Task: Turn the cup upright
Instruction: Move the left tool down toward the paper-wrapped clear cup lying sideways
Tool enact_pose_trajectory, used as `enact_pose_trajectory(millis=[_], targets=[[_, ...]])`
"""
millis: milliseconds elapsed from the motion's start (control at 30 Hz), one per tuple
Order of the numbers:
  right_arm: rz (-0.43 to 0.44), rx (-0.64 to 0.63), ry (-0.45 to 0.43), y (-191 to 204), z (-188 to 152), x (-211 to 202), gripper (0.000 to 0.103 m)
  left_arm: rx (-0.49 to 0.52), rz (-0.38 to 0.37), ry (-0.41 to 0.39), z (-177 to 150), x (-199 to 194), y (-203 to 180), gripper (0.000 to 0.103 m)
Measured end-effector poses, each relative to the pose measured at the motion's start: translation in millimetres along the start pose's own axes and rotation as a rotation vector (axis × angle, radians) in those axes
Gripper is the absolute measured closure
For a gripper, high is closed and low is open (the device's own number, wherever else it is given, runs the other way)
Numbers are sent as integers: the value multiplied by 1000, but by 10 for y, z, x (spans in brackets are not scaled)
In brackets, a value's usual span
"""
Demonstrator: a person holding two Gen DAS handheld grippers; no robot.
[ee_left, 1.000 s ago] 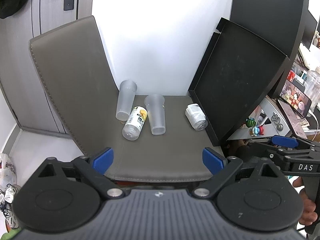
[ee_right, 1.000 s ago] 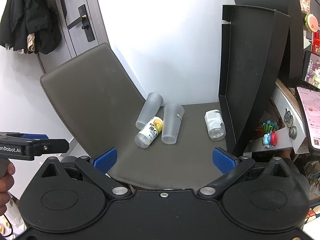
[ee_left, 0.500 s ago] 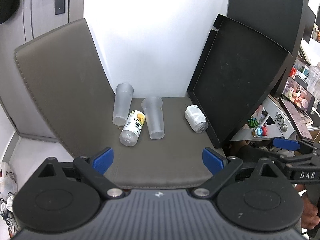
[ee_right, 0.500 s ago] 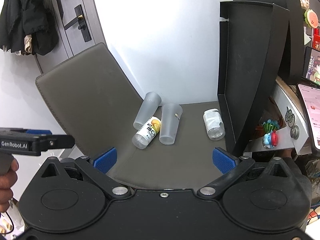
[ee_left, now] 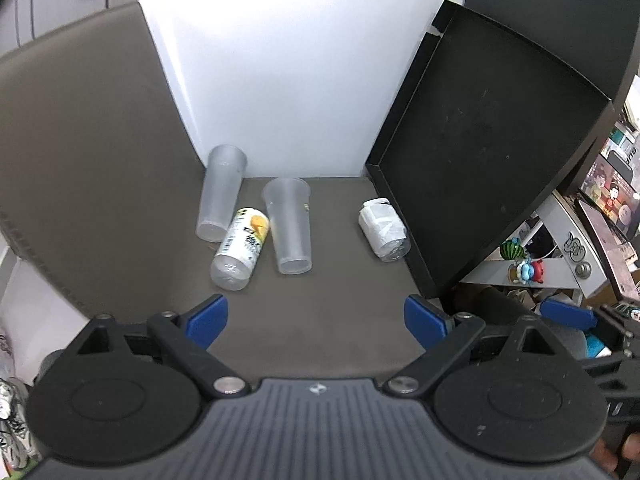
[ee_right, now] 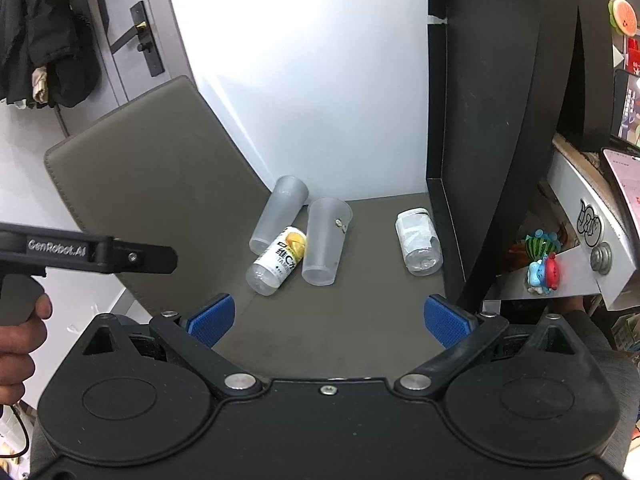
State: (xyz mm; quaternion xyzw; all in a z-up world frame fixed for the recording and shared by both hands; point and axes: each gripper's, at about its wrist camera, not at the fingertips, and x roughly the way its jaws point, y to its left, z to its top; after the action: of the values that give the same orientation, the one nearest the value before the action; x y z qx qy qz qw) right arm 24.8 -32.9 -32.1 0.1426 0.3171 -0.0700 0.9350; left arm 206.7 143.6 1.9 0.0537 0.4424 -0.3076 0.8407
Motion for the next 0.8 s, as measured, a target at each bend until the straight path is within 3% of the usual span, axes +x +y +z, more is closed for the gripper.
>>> enact_pose_trajectory(millis=[333,600,800], targets=[[-70,50,4,-205,59,312,13,-53,-39,55,328,544,52,9],[-125,-2,4,-257,152,552,18,-106,-83,106,491,1048,94,9],[-143,-9,15,-326,202,723,31,-133,-113,158,628,1385,22,10]])
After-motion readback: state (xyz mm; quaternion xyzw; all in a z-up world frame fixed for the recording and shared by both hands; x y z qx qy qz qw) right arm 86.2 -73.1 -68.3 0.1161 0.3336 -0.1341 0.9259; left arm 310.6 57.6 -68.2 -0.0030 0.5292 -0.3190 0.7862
